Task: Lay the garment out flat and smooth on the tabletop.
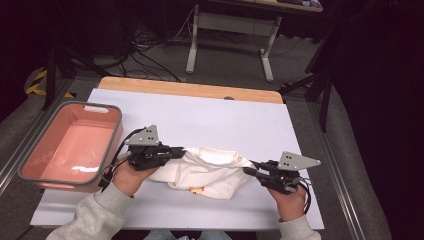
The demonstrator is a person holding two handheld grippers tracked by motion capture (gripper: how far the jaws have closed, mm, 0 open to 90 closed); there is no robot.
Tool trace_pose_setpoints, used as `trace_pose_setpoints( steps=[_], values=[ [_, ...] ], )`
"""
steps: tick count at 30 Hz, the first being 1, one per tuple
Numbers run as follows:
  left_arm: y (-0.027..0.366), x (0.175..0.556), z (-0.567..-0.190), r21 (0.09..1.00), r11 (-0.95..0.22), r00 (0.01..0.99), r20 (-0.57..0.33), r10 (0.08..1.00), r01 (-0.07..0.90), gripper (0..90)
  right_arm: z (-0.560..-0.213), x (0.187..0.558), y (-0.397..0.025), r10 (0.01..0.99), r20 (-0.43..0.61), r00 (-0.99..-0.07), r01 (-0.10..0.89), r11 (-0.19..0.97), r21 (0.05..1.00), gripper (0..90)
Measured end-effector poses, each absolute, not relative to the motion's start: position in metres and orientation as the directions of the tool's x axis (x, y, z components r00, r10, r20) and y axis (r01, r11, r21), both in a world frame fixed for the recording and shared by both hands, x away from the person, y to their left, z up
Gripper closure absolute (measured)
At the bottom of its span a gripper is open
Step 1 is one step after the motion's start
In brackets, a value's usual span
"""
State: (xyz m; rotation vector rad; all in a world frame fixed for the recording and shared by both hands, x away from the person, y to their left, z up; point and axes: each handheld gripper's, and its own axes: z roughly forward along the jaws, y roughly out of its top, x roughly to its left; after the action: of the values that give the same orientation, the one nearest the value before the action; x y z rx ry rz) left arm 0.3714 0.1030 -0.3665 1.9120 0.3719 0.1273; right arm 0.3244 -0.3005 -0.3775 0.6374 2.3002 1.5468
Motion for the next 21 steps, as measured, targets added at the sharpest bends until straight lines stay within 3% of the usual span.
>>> trace_pose_setpoints(
  steps=[21],
  values=[
    [0.121,0.362,-0.313,0.978,-0.195,0.961,-0.016,0.276,0.072,85.9,-0.303,0.331,-0.296,0.452,-0.085,-0.888,0.031,0.245,0.969,76.1]
  ],
)
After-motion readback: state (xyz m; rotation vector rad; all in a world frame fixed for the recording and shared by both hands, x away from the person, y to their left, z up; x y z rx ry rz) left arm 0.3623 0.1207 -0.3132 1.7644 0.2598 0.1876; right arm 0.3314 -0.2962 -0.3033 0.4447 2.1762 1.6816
